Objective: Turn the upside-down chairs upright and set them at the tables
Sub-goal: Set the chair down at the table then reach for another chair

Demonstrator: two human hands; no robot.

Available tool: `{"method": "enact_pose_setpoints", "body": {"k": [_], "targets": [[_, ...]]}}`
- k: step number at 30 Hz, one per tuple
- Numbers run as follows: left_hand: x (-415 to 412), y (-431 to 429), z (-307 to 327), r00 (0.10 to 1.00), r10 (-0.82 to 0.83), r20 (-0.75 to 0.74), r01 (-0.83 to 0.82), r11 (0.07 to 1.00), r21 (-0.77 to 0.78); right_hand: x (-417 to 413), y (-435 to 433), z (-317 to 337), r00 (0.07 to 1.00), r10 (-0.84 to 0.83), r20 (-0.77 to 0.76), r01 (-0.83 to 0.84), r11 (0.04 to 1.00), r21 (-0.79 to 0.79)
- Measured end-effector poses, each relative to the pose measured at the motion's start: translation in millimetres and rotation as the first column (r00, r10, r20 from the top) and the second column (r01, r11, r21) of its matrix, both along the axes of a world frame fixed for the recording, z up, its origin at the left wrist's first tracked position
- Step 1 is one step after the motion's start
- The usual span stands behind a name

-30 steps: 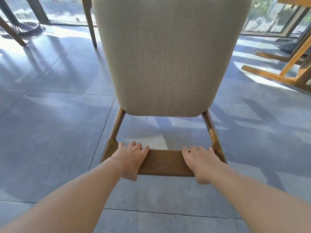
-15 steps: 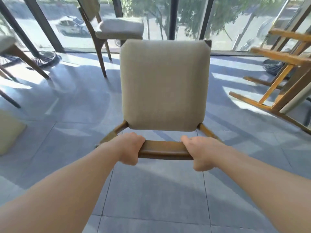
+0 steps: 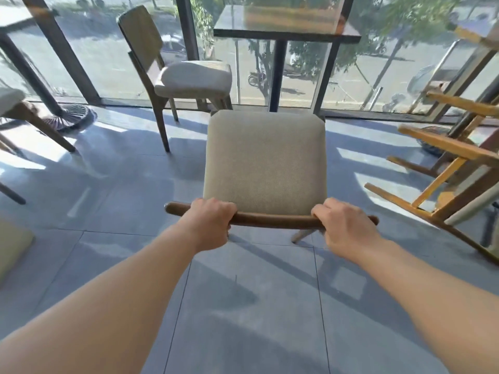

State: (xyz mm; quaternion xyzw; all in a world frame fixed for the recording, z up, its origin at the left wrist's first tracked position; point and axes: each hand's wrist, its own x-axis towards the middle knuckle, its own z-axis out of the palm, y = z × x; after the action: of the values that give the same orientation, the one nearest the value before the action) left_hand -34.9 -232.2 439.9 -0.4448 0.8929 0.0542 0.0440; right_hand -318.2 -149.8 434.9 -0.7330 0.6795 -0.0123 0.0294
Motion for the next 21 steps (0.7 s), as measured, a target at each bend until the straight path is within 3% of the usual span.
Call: {"method": "enact_pose_setpoints", "body": {"k": [6, 14, 19, 21], "targets": [[-17, -74, 24, 1.0, -0.004, 0.0, 0.004, 1.0, 0.008, -13, -70, 23, 0.996, -0.089, -0.026, 0.088, 0.996, -0.03], [-43, -164, 48, 0.997, -0.072, -0.008, 0.072, 0.996, 0.059, -36, -167, 51, 0.994, -0.105, -0.037, 0.108, 0.988, 0.107], [-53, -213, 44, 0.95, 0.037, -0.31, -0.018, 0.998, 0.064, -59, -228, 62, 0.998, -0.06, -0.009, 0.061, 0.971, 0.231], [-58, -220, 47, 0.942, 0.068, -0.327, -0.034, 0.993, 0.109, -68, -238, 68, 0.998, -0.056, 0.022, 0.047, 0.959, 0.279]]}}
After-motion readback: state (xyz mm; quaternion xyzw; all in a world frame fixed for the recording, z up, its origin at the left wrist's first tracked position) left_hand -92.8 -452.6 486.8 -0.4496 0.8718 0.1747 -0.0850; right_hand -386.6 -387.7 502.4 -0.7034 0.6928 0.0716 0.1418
